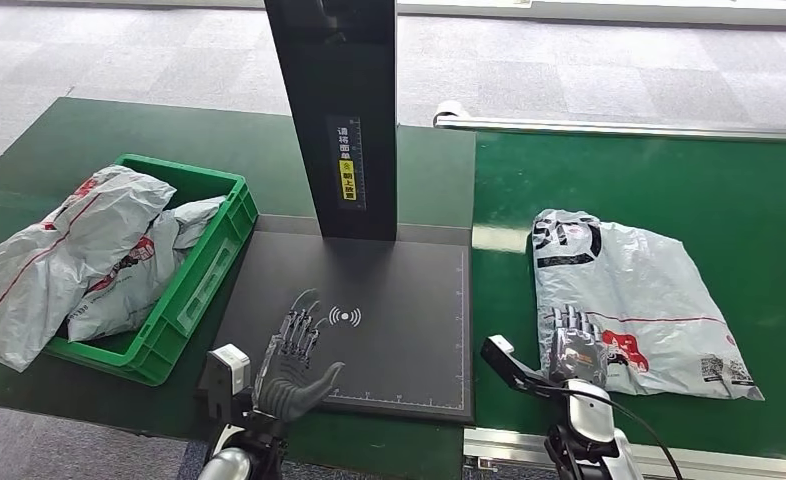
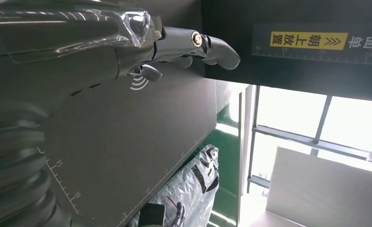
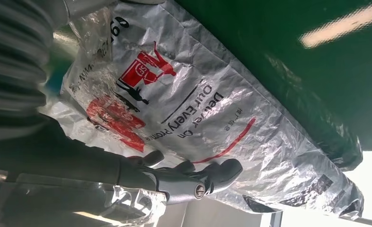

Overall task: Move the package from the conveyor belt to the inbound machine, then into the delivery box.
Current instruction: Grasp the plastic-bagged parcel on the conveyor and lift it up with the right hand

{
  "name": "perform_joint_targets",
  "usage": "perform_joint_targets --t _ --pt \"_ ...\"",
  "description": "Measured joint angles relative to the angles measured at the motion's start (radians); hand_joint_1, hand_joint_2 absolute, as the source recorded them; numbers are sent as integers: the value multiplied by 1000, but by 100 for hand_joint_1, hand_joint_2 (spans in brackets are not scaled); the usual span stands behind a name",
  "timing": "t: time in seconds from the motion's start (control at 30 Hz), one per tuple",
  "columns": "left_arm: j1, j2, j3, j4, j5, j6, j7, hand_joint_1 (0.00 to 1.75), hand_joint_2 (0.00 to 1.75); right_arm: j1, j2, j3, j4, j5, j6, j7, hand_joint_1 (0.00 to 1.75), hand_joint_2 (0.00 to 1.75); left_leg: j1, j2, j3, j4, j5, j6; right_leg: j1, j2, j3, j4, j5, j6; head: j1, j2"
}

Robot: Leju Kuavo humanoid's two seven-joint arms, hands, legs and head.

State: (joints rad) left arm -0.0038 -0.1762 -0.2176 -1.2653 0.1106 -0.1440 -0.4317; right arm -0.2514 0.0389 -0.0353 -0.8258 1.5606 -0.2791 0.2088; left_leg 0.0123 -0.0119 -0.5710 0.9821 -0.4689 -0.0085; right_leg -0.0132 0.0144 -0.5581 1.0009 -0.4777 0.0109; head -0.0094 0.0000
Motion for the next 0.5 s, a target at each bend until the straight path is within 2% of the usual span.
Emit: perform_joint_targets --t 0.33,0.47,0.5 --pt "4 0 5 -1 0 3 3 0 175 80 -7 -52 -109 -2 19 -5 0 175 0 0 0 0 0 0 0 0 0 0 0 0 0 0" --pt "4 0 5 -1 0 4 3 0 175 88 -8 -62 -118 -6 18 -10 172 175 0 0 0 0 0 0 0 0 0 0 0 0 0 0" --pt "4 0 6 -1 0 5 3 0 175 89 -8 -64 -118 -11 18 -14 175 175 0 0 0 0 0 0 0 0 0 0 0 0 0 0"
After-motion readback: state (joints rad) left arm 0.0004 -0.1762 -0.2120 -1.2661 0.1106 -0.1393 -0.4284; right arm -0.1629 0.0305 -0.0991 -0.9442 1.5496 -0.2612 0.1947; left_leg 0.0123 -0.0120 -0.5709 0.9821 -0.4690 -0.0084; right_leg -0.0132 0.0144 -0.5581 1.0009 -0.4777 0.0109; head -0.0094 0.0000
